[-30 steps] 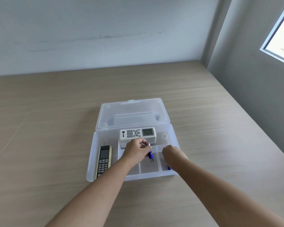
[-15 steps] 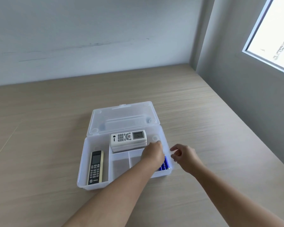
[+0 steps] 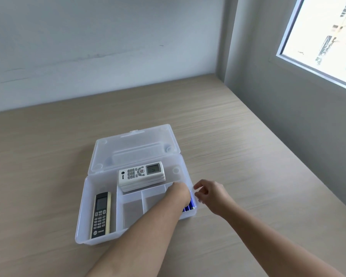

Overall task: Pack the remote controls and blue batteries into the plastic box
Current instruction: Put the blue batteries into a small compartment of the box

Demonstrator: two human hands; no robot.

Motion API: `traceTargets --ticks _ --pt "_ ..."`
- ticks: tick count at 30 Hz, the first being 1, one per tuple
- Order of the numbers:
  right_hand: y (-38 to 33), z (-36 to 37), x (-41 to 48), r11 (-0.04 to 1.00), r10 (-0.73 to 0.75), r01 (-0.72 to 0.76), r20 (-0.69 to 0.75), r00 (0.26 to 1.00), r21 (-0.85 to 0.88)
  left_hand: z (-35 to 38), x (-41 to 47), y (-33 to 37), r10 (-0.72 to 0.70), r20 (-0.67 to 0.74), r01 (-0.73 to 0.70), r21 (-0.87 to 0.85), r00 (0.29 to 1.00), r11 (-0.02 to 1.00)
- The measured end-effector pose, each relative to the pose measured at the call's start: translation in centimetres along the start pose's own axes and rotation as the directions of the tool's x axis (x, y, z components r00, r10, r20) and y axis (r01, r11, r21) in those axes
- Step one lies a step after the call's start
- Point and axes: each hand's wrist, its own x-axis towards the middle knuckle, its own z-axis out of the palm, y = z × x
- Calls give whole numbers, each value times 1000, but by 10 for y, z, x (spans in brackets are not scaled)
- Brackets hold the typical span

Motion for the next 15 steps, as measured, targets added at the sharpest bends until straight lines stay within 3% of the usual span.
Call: traceTargets --ticks 7,15 --pt "-4 -2 -1 1000 1 -1 14 1000 -15 -9 -5 -2 63 101 -62 -18 993 998" --pt "-6 -1 -2 999 3 -2 17 1000 -48 -13 -12 -5 67 94 -61 -66 993 996"
